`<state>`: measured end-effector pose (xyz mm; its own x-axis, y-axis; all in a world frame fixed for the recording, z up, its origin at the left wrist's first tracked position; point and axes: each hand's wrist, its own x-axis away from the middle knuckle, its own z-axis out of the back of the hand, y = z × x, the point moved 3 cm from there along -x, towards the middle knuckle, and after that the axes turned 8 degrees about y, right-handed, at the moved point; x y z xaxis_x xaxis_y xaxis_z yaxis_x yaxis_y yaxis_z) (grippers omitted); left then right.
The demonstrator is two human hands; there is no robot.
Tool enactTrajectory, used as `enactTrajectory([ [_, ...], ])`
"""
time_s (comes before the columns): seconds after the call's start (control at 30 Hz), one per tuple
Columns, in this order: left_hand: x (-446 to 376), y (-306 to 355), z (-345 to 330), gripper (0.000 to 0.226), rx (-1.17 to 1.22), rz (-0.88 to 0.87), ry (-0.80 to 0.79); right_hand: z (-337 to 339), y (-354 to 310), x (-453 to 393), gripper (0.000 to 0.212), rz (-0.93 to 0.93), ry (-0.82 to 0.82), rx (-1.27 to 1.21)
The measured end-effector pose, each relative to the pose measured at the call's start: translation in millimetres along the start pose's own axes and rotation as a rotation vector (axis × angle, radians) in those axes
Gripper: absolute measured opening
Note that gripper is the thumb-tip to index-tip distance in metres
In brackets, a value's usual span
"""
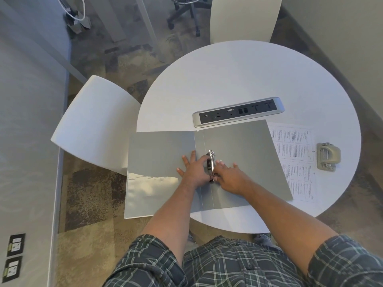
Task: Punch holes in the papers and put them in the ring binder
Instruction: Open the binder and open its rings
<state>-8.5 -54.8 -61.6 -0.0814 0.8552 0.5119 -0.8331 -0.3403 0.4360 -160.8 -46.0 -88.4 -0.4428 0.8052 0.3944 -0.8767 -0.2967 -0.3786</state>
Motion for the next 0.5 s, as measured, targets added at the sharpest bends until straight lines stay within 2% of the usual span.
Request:
enactTrajectory([
  [0.3,0.6,-1.4,0.7,0.055,0.041,-0.023,0.020,0.8,0.6,-3.9,0.051,-0.051,0.002,0.042],
  [0.5,2.5,-3.2,-7.4,0.038,-0.065,-0.039,0.070,-3.3,3.0,-5.5,0.054,-0.063,0.004,0.035],
])
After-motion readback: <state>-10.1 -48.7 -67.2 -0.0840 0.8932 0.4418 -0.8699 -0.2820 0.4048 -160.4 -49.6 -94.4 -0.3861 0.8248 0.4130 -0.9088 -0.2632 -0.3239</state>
